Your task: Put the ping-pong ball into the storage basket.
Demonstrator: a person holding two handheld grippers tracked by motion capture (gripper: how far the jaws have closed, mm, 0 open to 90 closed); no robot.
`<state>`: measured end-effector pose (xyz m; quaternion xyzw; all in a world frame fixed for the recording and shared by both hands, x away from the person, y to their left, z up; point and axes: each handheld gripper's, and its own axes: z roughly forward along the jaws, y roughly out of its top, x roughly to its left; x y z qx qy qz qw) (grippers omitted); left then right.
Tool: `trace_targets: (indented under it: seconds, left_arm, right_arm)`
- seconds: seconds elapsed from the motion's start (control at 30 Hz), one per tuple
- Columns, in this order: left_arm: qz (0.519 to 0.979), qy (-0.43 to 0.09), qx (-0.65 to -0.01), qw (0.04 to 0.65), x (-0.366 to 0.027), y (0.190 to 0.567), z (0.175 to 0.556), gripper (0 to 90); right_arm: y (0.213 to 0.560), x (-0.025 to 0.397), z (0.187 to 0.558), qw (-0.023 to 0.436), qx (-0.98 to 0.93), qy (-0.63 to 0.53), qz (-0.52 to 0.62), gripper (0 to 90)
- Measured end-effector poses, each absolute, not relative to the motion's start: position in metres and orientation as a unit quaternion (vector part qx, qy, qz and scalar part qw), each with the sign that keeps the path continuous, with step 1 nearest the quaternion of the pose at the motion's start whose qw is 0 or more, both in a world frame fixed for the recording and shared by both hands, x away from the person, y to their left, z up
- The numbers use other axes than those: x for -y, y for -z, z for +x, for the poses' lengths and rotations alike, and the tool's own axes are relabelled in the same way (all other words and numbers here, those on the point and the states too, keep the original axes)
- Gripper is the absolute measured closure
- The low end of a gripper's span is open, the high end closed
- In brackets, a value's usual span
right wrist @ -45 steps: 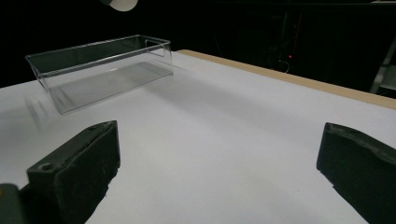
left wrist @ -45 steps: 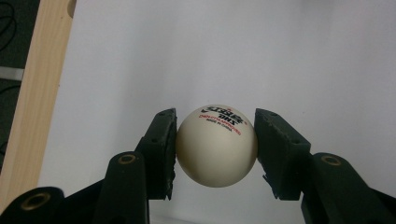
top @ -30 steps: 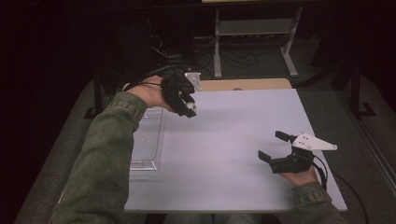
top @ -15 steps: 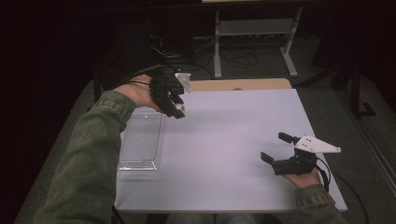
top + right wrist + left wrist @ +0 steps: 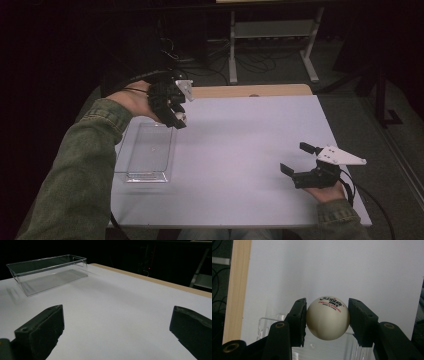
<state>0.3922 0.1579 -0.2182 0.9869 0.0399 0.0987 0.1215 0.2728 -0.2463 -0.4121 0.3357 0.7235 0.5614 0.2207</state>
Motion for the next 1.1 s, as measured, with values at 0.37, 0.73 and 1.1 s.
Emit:
trace_targets:
  seconds: [0.37, 0.73, 1.1]
  left_arm:
    - [0.987, -0.101, -0.052, 0.118, -0.170, 0.221, 0.387, 50.5]
    - [0.986, -0.101, -0.061, 0.120, -0.184, 0.226, 0.381, 50.6]
    - [0.985, -0.099, -0.075, 0.121, -0.201, 0.228, 0.377, 50.5]
  right_arm:
    - [0.411, 0.246, 0.272, 0.221, -0.723, -0.563, 0.334, 0.0]
    - [0.412, 0.245, 0.273, 0.220, -0.725, -0.562, 0.333, 0.0]
    - [0.412, 0.245, 0.273, 0.221, -0.724, -0.562, 0.334, 0.0]
